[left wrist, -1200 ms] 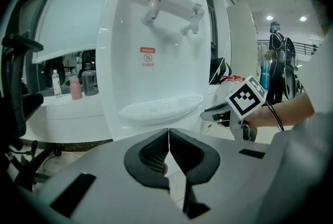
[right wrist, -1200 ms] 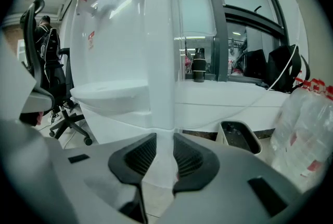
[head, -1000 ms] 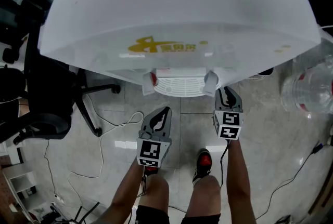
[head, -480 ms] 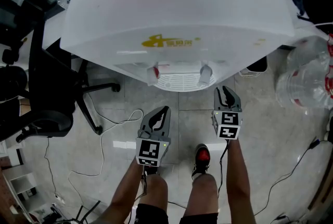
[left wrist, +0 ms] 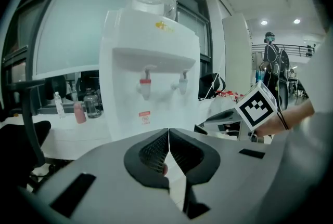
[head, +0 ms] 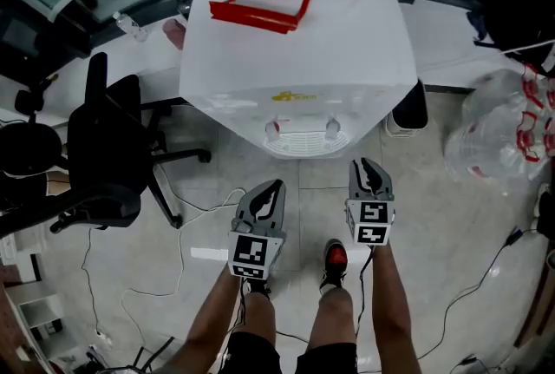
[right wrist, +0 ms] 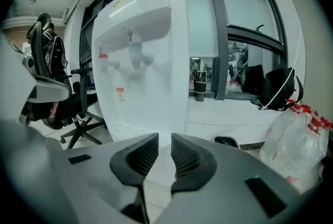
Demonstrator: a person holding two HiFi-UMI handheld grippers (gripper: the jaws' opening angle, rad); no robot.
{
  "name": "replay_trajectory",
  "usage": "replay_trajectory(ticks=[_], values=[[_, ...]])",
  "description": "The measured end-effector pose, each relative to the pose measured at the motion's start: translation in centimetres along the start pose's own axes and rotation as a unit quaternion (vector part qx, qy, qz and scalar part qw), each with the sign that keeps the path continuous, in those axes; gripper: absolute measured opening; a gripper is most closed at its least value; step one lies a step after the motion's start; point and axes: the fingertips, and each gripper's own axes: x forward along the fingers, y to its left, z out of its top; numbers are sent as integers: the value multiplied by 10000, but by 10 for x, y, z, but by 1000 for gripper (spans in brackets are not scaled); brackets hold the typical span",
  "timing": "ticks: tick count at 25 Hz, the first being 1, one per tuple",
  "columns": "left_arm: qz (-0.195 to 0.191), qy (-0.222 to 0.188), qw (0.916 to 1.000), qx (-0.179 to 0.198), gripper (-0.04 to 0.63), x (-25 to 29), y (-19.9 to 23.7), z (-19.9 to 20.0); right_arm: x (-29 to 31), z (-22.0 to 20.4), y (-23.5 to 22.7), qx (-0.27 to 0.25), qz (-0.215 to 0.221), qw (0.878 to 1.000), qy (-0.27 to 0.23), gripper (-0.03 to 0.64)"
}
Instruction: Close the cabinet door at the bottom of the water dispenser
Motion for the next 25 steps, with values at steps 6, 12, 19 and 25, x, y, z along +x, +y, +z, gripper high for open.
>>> replay_trajectory(ticks=[6, 12, 19, 25], values=[[-48, -159, 9998, 85, 25, -31, -1, 60, -47, 58, 11, -41, -32, 9998, -205, 66], [-99, -246, 9995, 160, 25, -69, 0, 119, -102, 118, 28, -18, -51, 9990, -433, 46], [-51, -443, 9989, 157, 25, -111, 5, 184, -157, 184, 46, -63, -57, 9979, -635, 29], [-71, -586, 9980, 211, 25, -140, 7, 229, -205, 243, 50, -80, -111, 9955, -943, 20]])
